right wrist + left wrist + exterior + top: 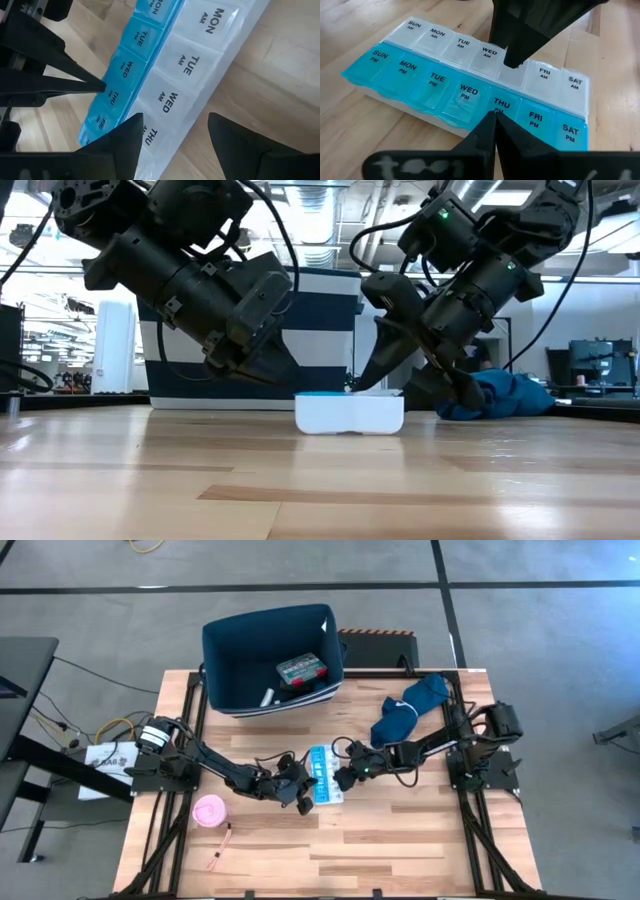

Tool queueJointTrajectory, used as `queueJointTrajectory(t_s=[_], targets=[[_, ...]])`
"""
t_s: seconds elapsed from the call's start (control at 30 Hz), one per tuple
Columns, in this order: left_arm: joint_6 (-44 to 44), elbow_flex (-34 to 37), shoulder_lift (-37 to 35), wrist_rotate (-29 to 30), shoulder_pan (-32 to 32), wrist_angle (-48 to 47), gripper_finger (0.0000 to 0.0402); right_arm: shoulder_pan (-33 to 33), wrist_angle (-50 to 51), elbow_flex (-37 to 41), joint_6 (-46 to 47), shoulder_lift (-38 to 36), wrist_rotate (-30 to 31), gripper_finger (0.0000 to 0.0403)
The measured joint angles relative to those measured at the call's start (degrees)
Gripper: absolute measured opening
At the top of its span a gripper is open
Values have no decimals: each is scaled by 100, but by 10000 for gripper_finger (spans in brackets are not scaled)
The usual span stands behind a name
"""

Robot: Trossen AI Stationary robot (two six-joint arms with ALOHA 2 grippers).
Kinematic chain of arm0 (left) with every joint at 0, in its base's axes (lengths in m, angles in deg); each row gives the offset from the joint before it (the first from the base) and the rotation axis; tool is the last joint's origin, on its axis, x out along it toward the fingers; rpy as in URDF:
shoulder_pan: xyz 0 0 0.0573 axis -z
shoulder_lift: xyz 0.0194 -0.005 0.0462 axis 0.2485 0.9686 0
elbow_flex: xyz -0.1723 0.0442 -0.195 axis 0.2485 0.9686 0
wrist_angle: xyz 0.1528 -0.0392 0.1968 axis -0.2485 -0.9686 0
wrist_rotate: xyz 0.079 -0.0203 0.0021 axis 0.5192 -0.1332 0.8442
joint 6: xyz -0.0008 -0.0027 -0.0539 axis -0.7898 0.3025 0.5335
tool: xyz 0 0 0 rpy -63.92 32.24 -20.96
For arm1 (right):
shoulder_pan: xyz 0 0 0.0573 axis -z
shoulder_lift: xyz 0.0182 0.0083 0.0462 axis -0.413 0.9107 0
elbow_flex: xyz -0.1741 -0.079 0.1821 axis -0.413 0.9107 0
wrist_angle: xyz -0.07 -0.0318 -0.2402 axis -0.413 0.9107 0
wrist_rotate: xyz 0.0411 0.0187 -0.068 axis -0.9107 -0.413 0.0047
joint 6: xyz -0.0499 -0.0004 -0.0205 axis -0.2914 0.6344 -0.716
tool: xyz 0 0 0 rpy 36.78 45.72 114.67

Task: Pick & place medical supplies in basket/bin
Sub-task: Put the blue pill organizer into the blue bin

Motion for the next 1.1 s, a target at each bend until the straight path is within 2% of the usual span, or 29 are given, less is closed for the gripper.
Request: queueJointTrajectory(t_s=[0.47, 0.67, 0.83, 0.97, 1.1], targets=[[4, 15, 4, 34, 4, -12, 0, -136, -324, 17, 23, 9, 86, 216], [3, 20, 2, 34, 6, -19, 0, 20, -415, 17, 71, 9, 438, 216], [0, 26, -3, 36, 27, -43, 0, 224, -678, 17, 185, 9, -102, 216], [-24, 26, -3, 109, 120, -63, 0, 229, -710, 17, 333, 7, -210, 216], [-24, 18, 28, 144, 203, -80, 0, 164, -500, -36, 577, -14, -832, 216]])
